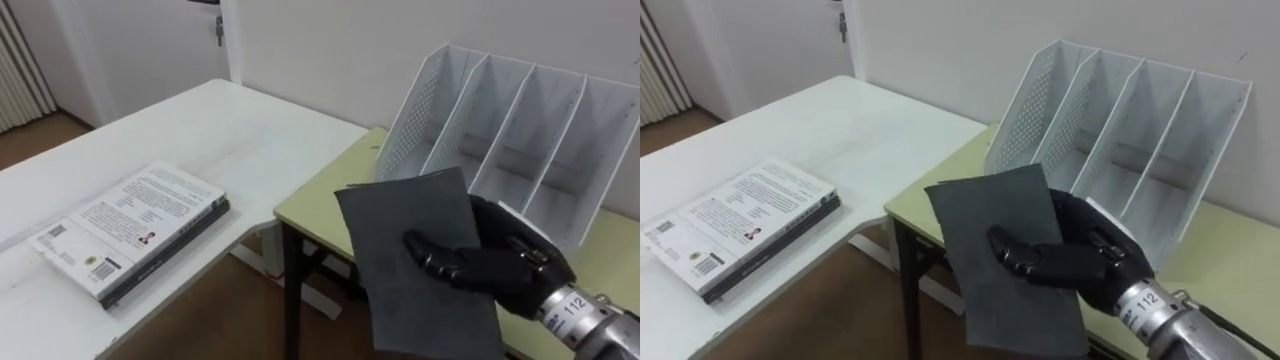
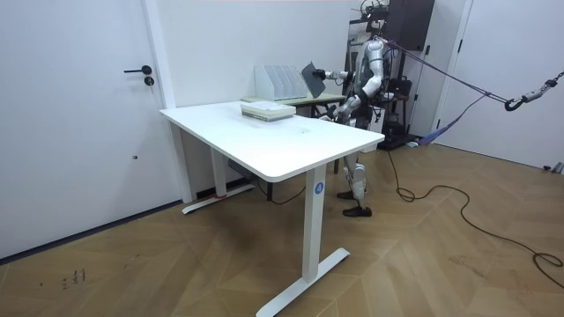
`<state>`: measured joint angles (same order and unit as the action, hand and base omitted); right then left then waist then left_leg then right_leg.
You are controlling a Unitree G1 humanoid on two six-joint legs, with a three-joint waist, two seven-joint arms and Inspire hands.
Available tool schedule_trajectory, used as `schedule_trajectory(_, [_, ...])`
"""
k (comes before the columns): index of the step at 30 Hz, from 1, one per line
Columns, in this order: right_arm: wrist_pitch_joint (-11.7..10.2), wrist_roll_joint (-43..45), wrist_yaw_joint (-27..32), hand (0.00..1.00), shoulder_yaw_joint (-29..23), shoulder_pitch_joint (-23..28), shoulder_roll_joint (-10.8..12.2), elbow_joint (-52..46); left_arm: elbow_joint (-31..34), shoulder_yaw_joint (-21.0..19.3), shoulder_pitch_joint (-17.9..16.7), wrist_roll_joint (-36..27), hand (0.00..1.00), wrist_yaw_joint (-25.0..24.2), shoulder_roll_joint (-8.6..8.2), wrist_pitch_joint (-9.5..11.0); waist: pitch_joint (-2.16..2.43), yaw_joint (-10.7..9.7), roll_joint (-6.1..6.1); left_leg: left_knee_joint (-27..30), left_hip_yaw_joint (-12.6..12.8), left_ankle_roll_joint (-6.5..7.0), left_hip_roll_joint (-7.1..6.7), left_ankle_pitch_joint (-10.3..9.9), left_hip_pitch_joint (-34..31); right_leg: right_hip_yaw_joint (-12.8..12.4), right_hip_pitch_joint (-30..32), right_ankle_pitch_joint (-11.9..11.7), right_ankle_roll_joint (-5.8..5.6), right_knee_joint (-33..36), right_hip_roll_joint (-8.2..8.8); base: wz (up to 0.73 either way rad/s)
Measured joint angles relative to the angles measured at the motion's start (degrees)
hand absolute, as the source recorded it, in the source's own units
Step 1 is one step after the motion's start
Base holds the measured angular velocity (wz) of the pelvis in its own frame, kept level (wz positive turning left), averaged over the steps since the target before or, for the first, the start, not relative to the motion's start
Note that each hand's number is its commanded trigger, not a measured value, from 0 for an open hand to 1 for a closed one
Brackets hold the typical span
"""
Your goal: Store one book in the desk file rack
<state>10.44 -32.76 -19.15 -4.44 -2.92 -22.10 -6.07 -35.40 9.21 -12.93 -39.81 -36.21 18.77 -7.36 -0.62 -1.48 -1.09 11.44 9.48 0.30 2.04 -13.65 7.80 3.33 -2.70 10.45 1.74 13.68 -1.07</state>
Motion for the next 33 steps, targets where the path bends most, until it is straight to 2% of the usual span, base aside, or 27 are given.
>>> schedule_trajectory(4, [-1.02,4.49,7.13,1.00,-1.41,-1.02,0.14,-6.02,-4.17,-0.18,-0.39,0.51,0.00,1.05,-0.65,1.26,-0.09,0.28,-0.16,-0.18,-0.01,0.00,-0.02,0.00,-0.24,-0.27,0.93,0.04,0.03,-0.13,-0.07,-0.05])
schedule_trajectory(5, [-1.29,6.73,8.69,1.00,-1.41,-2.52,0.19,-7.01,-6.79,-0.51,-0.22,1.37,0.00,1.45,-1.38,2.19,-0.07,0.37,-0.07,-0.18,0.00,0.00,-0.02,0.00,-0.23,-0.34,0.84,0.04,0.02,-0.22,-0.08,0.00])
schedule_trajectory(6, [-2.52,7.76,10.76,1.00,-1.44,-3.91,0.20,-7.14,-9.03,-0.99,-0.23,1.93,0.00,2.20,-2.19,2.73,-0.06,0.29,-0.06,-0.18,0.01,0.00,-0.04,0.00,-0.22,-0.35,0.79,0.03,0.01,-0.34,-0.07,0.00])
schedule_trajectory(9, [-4.26,9.83,16.55,1.00,-1.87,-6.74,0.17,-7.93,-13.60,-1.21,-0.51,3.49,0.00,3.49,-3.44,3.98,0.09,0.33,-0.30,-0.30,0.03,0.00,-0.06,0.00,-0.23,-0.36,0.79,0.02,0.00,-0.46,-0.12,0.00])
schedule_trajectory(12, [-5.04,11.35,21.36,1.00,-2.72,-10.67,0.16,-7.90,-17.85,-1.31,-0.64,4.49,0.00,5.46,-4.23,5.00,0.27,0.15,-0.20,-0.35,0.01,0.00,0.02,0.00,-0.29,-0.22,0.65,-0.28,-0.01,-1.07,-0.21,0.00])
schedule_trajectory(19, [-6.52,15.49,32.16,1.00,-4.79,-17.39,0.15,-7.61,-23.99,-2.74,-0.83,5.31,0.00,7.59,-4.85,6.50,0.46,0.57,-0.27,-0.57,-0.01,0.00,0.08,0.00,-0.28,-0.09,0.61,-0.40,0.01,-1.09,-0.27,0.01])
schedule_trajectory(21, [-8.39,16.70,36.78,1.00,-5.34,-19.83,0.07,-4.35,-25.38,-3.30,-1.07,7.01,0.00,9.31,-4.88,6.82,0.61,0.92,-0.51,-0.56,-0.29,0.00,0.10,0.00,-0.16,-0.08,0.48,-0.44,0.04,-1.03,-0.29,0.00])
schedule_trajectory(26, [-8.56,21.90,45.55,1.00,-6.16,-23.19,-0.32,1.33,-27.75,-3.53,-0.43,7.96,0.00,11.36,-5.13,7.57,0.75,1.34,-0.90,-0.46,-0.28,0.00,0.10,0.00,-0.39,0.12,0.49,-0.45,0.04,-1.02,-0.27,0.03])
schedule_trajectory(31, [-8.57,22.10,51.45,1.00,-6.38,-23.49,-1.31,2.48,-28.53,-3.63,-0.22,7.94,0.00,12.36,-5.23,7.78,0.76,1.79,-0.95,-0.44,-0.30,0.00,0.08,0.00,-0.61,0.10,0.66,-0.44,0.03,-1.06,-0.29,0.00])
schedule_trajectory(33, [-8.57,22.10,54.16,1.00,-6.38,-25.11,-1.89,3.93,-28.60,-3.67,-0.13,7.97,0.00,12.93,-5.23,7.80,0.77,1.86,-0.94,-0.44,-0.30,0.00,0.07,0.00,-0.73,0.10,0.77,-0.44,0.03,-1.06,-0.29,0.00])
